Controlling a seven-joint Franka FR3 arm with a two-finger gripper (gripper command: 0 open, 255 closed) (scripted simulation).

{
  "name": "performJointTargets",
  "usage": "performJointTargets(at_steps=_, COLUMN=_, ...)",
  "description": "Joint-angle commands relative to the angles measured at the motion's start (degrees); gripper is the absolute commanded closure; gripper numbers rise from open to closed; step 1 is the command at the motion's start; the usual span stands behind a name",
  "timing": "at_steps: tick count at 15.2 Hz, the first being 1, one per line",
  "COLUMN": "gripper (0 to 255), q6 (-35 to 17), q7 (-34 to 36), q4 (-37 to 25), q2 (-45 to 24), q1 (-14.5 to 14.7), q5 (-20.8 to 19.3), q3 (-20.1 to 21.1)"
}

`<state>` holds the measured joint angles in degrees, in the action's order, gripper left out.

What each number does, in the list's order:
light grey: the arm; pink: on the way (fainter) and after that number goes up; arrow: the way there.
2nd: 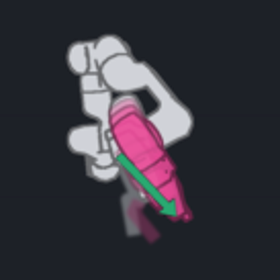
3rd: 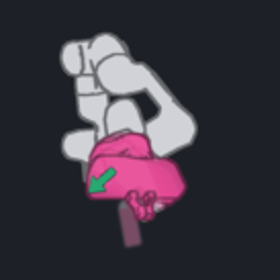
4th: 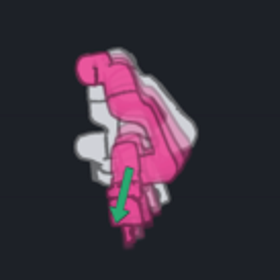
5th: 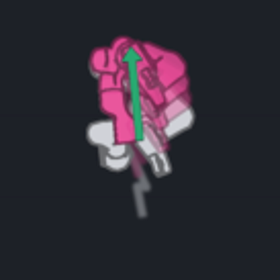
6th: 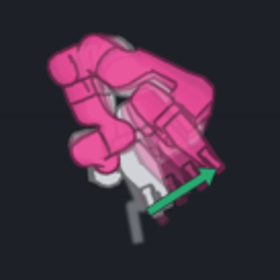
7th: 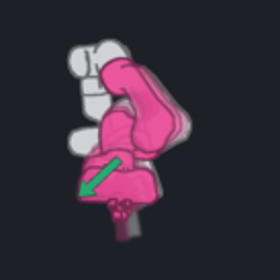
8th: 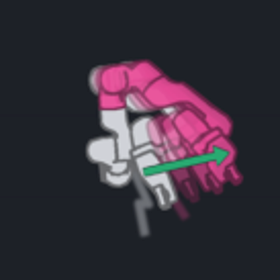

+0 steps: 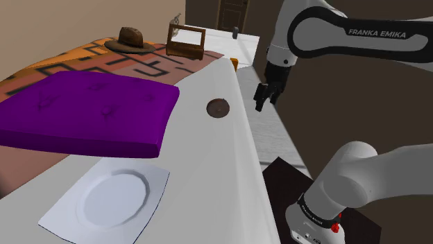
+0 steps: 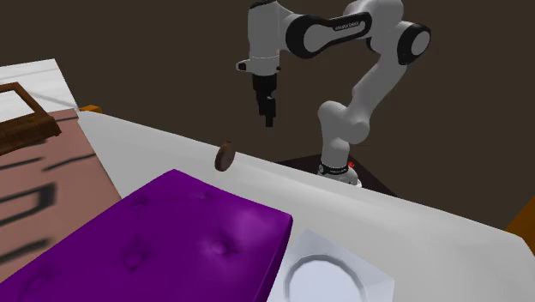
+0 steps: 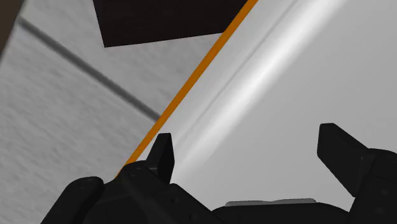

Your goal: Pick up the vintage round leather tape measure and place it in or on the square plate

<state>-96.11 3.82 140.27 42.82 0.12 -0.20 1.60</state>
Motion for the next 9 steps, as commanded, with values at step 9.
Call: performJointTargets(at_steps=9, gripper=0, q6=-4.77, q7=-15.42, q4=-13.18, q2=-19.54, q1=5.69, q5=-6.14, q3=2.34)
